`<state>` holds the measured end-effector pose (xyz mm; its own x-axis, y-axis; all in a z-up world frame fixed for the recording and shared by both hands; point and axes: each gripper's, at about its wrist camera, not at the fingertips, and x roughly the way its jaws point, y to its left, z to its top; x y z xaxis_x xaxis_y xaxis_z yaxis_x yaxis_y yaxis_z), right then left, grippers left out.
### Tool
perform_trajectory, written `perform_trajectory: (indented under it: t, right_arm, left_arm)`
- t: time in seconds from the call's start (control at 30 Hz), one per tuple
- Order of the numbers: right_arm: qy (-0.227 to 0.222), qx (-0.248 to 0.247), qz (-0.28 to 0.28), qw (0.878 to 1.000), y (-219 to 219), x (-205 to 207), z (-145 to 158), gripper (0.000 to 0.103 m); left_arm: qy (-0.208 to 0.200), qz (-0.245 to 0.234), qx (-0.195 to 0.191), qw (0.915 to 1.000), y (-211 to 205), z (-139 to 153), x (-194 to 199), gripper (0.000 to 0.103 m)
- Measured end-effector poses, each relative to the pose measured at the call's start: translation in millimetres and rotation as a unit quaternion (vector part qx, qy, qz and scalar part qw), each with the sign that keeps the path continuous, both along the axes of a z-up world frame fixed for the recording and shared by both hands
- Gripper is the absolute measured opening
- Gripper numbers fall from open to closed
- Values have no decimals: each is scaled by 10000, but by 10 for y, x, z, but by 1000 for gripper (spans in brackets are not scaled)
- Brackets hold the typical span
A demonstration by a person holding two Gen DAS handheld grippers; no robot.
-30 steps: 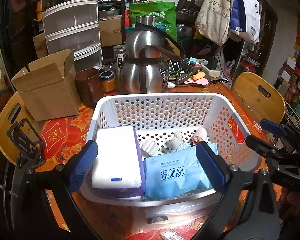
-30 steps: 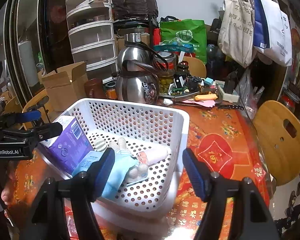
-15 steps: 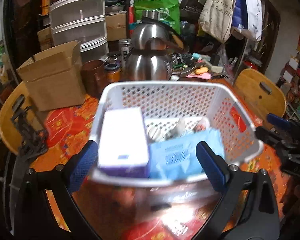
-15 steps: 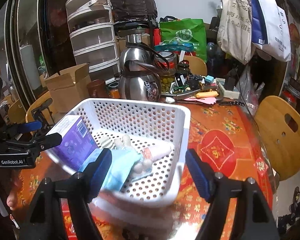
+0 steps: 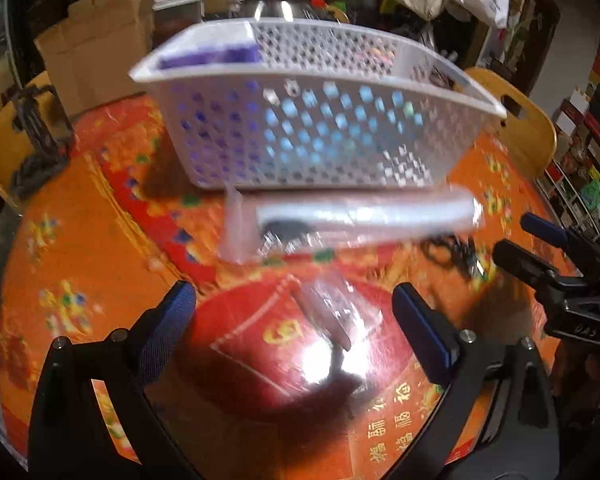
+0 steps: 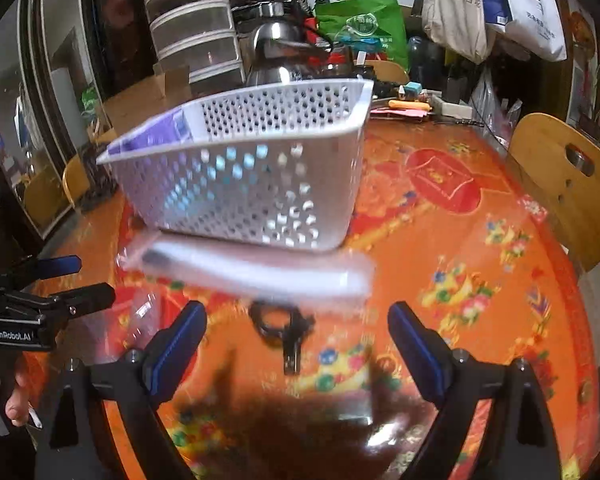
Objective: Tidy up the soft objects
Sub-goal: 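Withdraw the right tool from the basket toward the black cable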
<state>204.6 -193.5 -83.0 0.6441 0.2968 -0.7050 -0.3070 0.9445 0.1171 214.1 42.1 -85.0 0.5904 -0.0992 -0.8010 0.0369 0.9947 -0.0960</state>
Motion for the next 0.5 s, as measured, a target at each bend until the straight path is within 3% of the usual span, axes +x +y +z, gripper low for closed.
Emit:
perform_trajectory:
  t: [0.07,0.23,0.33,0.5]
  right_arm:
    - [77,1,2,10000,-6,5,-74,92]
    - [143,-119,68,9998,50,20,-133,78]
    - [241,-214,136,9994,113,55,-211,69]
    - [434,-157,315,9984,196,133,-324,68]
  left_arm:
    - [76,-68,25,9999,-68,-133,-42,98]
    - [254,-89,208,9994,-131,-363,-14,98]
    - [362,-76,125,9992,-127,-460,5,98]
    - [324,-99,137,9993,-152,-481,24,93]
